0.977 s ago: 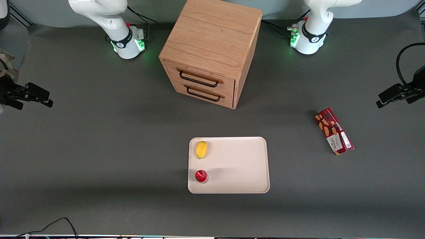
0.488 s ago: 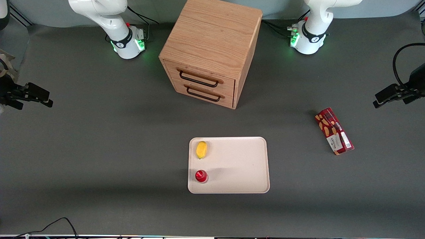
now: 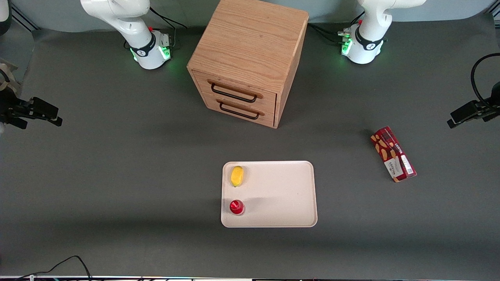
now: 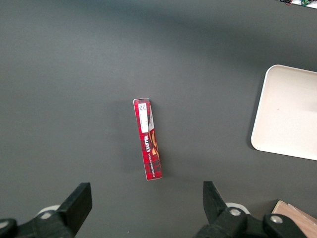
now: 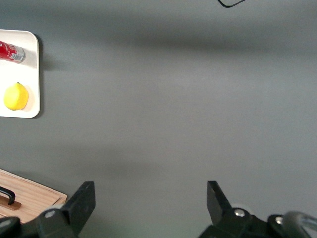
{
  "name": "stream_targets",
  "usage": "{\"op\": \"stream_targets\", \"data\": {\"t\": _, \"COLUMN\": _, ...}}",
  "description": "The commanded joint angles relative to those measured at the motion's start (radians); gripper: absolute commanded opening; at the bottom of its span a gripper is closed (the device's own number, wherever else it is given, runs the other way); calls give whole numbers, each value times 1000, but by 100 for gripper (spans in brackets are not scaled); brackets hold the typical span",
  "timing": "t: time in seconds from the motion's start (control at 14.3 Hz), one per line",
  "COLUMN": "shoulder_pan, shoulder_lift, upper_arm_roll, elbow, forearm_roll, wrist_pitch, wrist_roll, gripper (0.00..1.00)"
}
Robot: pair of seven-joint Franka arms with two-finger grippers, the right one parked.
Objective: Place red cookie box on tray
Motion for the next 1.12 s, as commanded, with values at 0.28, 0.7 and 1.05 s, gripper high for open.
{"op": "stream_targets", "data": {"t": 0.28, "shoulder_pan": -8, "shoulder_lift": 17, "upper_arm_roll": 8, "elbow": 33, "forearm_roll": -9, "wrist_pitch": -23, "wrist_roll": -16, "gripper": 100}}
{"op": "stream_targets", "data": {"t": 0.7, "shoulder_pan": -8, "shoulder_lift": 17, "upper_arm_roll": 8, "elbow": 35, "forearm_roll": -9, "wrist_pitch": -23, "wrist_roll": -16, "gripper": 100}}
{"op": "stream_targets", "data": {"t": 1.05, "shoulder_pan": -8, "shoulder_lift": 19, "upper_arm_roll": 8, "elbow": 27, "forearm_roll": -15, "wrist_pitch": -26, "wrist_roll": -35, "gripper": 100}}
